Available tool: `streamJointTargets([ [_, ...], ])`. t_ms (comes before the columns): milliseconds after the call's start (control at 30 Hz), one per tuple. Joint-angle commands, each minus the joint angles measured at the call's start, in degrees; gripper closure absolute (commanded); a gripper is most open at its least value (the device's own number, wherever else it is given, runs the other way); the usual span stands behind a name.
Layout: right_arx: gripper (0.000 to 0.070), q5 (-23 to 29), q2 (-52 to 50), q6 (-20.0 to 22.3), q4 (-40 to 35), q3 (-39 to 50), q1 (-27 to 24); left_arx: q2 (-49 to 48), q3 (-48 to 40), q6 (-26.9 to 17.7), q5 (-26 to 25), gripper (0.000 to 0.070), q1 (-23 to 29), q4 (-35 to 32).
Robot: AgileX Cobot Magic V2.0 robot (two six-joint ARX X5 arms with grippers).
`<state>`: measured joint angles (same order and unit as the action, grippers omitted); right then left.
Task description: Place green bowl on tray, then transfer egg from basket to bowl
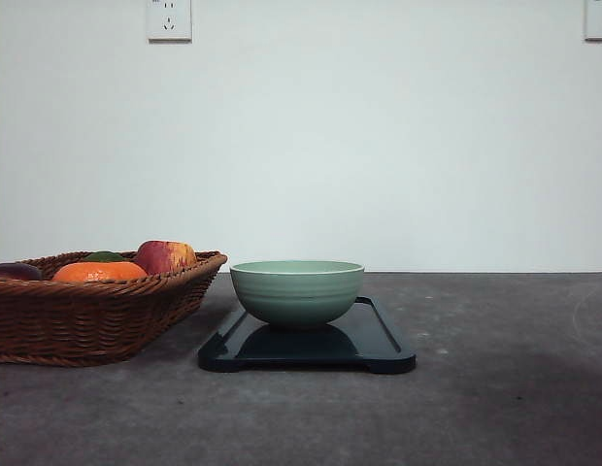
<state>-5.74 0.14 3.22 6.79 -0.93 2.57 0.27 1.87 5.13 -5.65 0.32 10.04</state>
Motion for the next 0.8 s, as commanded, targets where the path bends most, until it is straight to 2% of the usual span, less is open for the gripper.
streamJointTargets([
  [0,0.0681,0.17,0.07,0.22,-0.76,0.26,-0.07,-0.02,-1.1,-0.81,0.15,0.07,0.0,-0.28],
  [767,0.0681,0.17,0.07,0.22,-0.76,0.26,-0.09,-0.02,-1.09,-0.81,0.15,0.07,0.0,-0.28],
])
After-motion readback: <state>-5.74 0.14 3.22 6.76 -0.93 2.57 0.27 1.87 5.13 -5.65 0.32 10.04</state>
